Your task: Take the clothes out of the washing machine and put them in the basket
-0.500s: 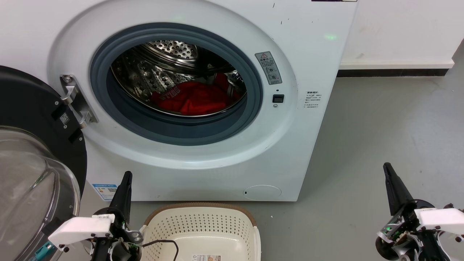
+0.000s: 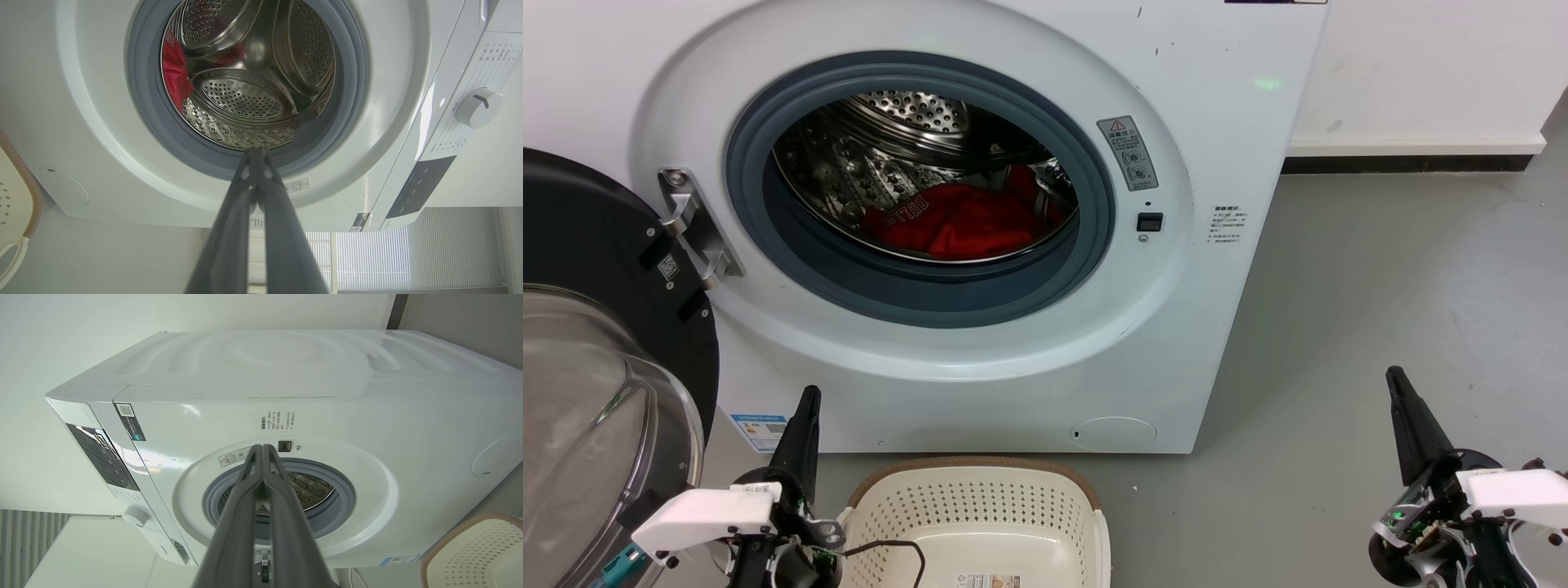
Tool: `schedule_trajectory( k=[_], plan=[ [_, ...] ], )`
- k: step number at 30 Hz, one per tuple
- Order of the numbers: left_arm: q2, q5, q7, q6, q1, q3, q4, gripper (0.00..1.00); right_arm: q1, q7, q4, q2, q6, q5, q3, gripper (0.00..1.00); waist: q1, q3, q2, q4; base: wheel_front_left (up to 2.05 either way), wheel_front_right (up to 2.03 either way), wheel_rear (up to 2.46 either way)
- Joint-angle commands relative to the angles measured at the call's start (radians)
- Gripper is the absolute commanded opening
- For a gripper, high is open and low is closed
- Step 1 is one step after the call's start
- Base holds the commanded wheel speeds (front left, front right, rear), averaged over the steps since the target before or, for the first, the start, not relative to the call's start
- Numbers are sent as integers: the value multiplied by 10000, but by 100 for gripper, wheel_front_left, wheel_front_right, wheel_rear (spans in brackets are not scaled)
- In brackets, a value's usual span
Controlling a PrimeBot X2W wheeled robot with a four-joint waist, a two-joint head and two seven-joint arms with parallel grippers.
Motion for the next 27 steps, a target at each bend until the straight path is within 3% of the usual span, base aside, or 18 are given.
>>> schedule_trajectory(
  k=[1, 2, 12, 27],
  plan=[
    [5, 1, 20, -20, -66, 28, -6, 0, -139, 6, 11, 37, -3, -45, 2, 0, 0, 0, 0, 0, 0, 0, 0],
    [0, 0, -4, 0, 0, -1, 1, 100, 1, -5, 1, 0, 0, -1, 0, 100, 0, 0, 0, 0, 0, 0, 0],
    [-20, 477, -345, 0, 267, -140, -39, 100, 319, -328, 88, 5, -2, -303, 8, 100, 0, 3, 0, 2, 0, 0, 0],
    [-14, 3125, -1038, 340, 447, -290, -924, 100, 627, -1023, -865, 8, -2, -3141, -125, 100, 0, 11, 0, -3, 0, 0, 0]
  ],
)
